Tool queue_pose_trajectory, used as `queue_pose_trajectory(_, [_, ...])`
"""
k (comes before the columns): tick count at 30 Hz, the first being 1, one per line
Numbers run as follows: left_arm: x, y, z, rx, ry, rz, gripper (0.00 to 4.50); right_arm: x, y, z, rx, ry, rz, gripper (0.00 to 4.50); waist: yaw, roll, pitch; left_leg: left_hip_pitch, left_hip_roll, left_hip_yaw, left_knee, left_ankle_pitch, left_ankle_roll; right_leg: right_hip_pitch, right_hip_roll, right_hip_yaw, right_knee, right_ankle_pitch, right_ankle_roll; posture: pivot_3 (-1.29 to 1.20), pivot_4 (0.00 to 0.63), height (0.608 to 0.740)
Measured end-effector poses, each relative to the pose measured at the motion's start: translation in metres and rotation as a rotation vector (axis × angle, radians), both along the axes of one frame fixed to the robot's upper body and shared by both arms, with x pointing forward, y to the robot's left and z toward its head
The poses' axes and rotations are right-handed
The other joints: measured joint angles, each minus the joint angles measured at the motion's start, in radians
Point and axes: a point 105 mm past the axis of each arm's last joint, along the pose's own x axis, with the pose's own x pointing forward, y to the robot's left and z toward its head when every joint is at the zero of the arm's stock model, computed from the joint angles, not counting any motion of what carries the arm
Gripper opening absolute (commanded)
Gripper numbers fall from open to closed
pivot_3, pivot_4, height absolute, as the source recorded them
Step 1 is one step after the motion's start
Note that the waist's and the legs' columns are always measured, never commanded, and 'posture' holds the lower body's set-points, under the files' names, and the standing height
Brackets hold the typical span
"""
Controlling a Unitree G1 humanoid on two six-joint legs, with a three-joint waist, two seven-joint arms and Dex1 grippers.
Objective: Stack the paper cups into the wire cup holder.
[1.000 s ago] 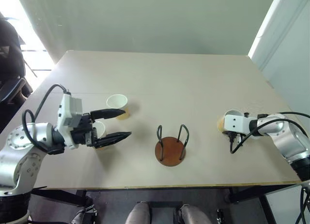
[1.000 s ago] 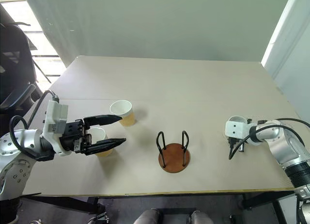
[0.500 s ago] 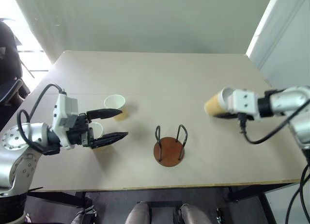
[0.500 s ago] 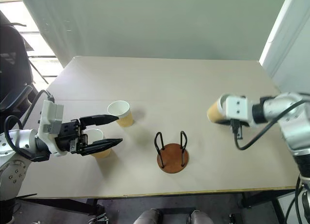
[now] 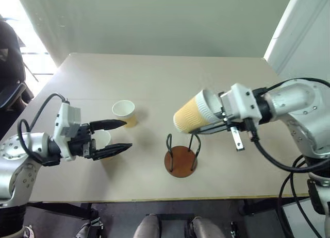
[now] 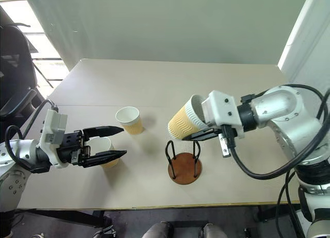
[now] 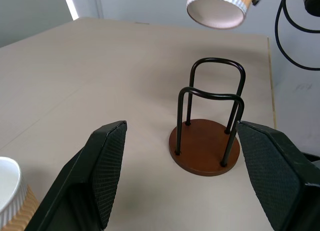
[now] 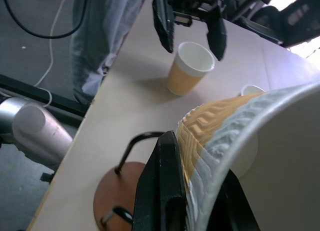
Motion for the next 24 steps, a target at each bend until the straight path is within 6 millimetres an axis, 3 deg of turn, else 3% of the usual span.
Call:
queue_pose_trajectory(7, [0.0, 0.001, -0.002, 0.001, 0.007, 0.005, 3.76, -0.001, 0.014, -0.014, -0.052, -0.008, 0.046, 0.08, -0.001, 0.0, 0.0, 0.0, 0.0, 0.0, 0.0, 0.0, 0.0, -0.001, 0.0, -0.001, 0.001, -0.001, -0.004, 0.0, 0.15, 0.74])
queue_pose_trajectory(16, [-0.003, 0.001, -0.007, 0.005, 0.025, 0.021, 3.76, 0.001, 0.016, -0.023, -0.092, -0.044, 0.061, 0.08, 0.0, 0.0, 0.0, 0.0, 0.001, 0.0, 0.0, -0.001, -0.001, -0.001, 0.0, -0.001, 0.001, -0.001, -0.004, 0.0, 0.15, 0.74])
queue_pose_trajectory(19, [-0.003, 0.001, -0.007, 0.007, 0.022, 0.024, 3.76, 0.001, 0.015, -0.025, -0.098, -0.04, 0.064, 0.64, -0.001, 0.0, 0.0, 0.0, 0.001, 0.0, 0.0, -0.001, -0.001, -0.001, 0.0, -0.001, 0.001, -0.001, -0.005, 0.0, 0.15, 0.74])
queue_pose_trajectory(24, [-0.003, 0.001, -0.007, 0.007, 0.022, 0.025, 3.76, 0.0, 0.015, -0.027, -0.103, -0.035, 0.069, 2.31, -0.001, 0.0, 0.0, 0.0, 0.001, 0.0, 0.0, -0.001, -0.002, -0.001, 0.0, -0.001, 0.001, -0.001, -0.005, 0.0, 0.15, 0.74])
